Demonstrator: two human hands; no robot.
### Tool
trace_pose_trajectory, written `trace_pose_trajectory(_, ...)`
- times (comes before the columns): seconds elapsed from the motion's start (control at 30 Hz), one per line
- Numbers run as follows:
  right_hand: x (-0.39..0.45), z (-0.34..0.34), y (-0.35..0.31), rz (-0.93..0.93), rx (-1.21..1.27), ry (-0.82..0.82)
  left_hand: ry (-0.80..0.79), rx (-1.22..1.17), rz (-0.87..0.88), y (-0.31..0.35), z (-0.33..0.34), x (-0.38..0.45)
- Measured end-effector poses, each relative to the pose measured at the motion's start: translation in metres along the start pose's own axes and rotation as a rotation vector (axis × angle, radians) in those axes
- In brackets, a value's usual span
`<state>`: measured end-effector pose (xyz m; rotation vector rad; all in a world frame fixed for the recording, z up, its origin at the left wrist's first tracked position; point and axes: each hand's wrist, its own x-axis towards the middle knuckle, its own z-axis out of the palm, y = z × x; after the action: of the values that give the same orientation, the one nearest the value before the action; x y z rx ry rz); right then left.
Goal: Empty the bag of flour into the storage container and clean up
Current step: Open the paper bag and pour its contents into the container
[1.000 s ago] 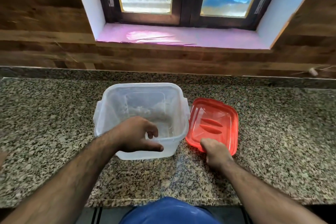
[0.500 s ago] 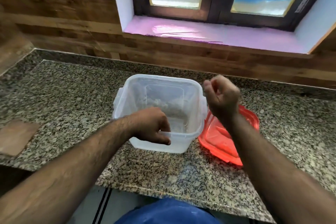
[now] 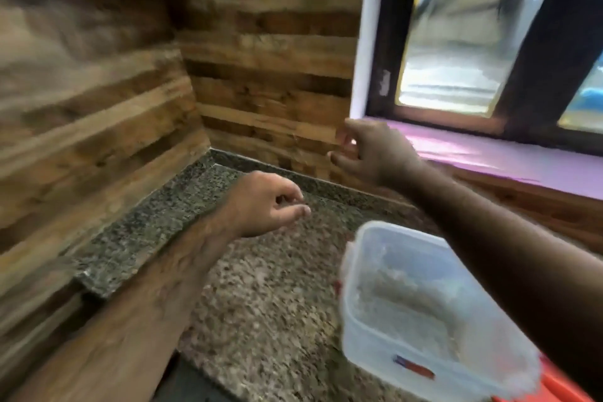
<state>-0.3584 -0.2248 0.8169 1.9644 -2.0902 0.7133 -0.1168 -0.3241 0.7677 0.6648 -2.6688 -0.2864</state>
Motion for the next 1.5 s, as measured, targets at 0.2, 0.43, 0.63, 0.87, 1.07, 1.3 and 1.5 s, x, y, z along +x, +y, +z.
trace_pose_trajectory(0.2,0.172,0.015,-0.087,-0.047,-0.062,-0.061,0.384,-0.058,-0.267,-0.133,-0.151,0.028)
trace_pose_trajectory(0.43,0.38,-0.008,-0.192,-0.041,-0.08,0.054,0.74,-0.088,-0.384,-0.253,-0.318,0.073)
trace_pose_trajectory(0.63,0.529,-0.032,-0.259,-0.089,-0.17,0.194,1.113,-0.025,-0.409,-0.326,-0.426,0.109)
trace_pose_trajectory(0.87,0.655,-0.045,-0.304,-0.085,-0.033,0.18,0.992,-0.179,-0.402,-0.364,-0.483,0.146)
trace_pose_trajectory(1.07,0.698,-0.045,-0.311,-0.097,-0.058,0.118,0.892,0.315,-0.445,-0.348,-0.505,0.163)
trace_pose_trajectory(1.3,0.698,-0.022,-0.308,-0.028,0.336,0.366,0.828,0.451,-0.48,-0.33,-0.509,0.171)
trace_pose_trajectory(1.5,0.668,-0.031,-0.306,0.097,0.619,0.522,0.908,0.391,-0.389,-0.288,-0.503,0.166)
